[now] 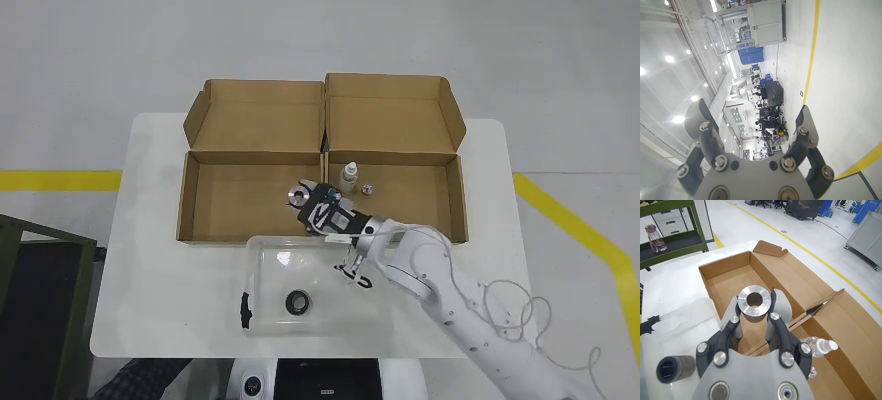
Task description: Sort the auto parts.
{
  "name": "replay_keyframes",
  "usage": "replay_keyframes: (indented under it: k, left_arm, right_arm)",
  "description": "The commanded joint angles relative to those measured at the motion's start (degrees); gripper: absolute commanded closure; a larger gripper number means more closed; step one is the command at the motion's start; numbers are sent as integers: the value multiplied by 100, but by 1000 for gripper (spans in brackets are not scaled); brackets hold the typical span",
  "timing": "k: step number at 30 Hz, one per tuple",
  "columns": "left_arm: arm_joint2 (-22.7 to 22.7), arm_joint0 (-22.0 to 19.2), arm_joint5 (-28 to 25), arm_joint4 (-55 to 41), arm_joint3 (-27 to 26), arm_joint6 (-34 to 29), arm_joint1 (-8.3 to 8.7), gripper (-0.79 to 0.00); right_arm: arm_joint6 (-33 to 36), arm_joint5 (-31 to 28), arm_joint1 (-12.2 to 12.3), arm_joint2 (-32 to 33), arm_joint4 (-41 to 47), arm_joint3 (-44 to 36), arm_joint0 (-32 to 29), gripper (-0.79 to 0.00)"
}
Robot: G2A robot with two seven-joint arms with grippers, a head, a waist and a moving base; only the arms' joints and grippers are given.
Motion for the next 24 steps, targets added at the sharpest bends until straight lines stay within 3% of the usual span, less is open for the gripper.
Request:
replay_keyframes:
  k: [1, 13, 24]
  left_arm:
    - [0, 0, 0, 0, 0, 0, 0, -785]
    - [0, 0, 0, 0, 0, 0, 0, -785]
    - [0, 0, 0, 0, 0, 0, 0, -785]
  right_arm:
    - [106, 105, -76, -141, 7, 194, 226, 0]
    - [500, 549, -537, -772, 168, 1486, 1287, 0]
    - [782, 816, -896, -1140, 109, 2320, 1817, 0]
